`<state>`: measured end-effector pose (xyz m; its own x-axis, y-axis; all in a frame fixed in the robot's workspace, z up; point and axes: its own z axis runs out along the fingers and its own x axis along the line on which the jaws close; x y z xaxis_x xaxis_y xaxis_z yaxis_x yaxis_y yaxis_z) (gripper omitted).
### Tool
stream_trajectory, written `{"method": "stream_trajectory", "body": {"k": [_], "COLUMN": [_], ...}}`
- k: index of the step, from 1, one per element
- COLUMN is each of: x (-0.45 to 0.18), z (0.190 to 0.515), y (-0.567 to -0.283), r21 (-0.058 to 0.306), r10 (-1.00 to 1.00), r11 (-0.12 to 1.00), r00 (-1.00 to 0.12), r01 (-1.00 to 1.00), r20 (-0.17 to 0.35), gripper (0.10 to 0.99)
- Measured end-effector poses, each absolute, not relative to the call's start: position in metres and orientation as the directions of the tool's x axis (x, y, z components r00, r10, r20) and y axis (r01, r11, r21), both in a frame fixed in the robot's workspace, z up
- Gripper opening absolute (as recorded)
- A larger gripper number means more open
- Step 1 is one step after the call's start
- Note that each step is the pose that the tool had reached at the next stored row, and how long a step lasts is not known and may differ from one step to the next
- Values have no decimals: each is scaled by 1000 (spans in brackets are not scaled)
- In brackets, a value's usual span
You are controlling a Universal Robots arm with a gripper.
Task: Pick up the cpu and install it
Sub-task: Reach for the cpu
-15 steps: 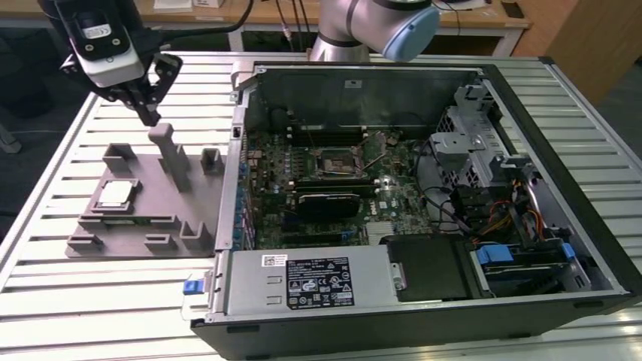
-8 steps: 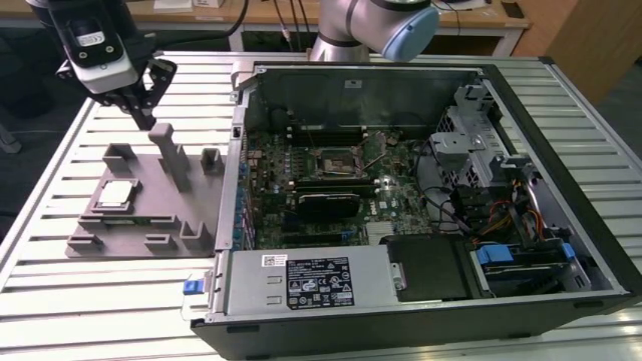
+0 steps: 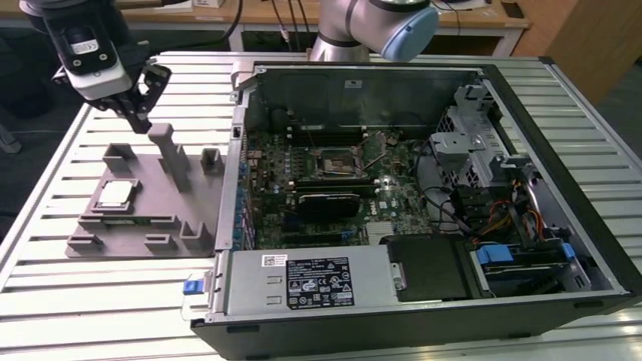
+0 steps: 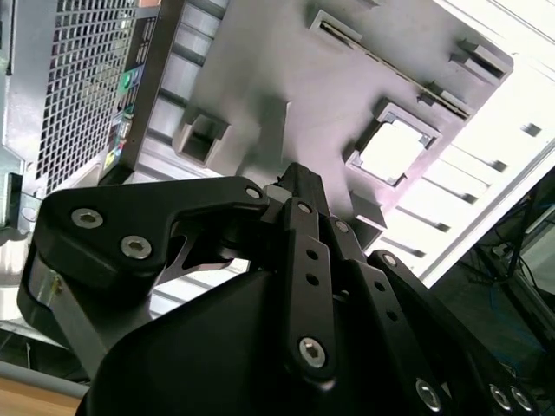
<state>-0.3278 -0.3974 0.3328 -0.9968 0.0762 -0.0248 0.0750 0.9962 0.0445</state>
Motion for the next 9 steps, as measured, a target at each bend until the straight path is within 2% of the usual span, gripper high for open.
{"method": "stream_trajectory", "body": {"k": [9], "x": [-341], "z": [322], "y": [-397], "r21": [44], "r10": [76], "r11": [996], "r00": [-997], "r01": [75], "r20": [-25], "gripper": [106]}}
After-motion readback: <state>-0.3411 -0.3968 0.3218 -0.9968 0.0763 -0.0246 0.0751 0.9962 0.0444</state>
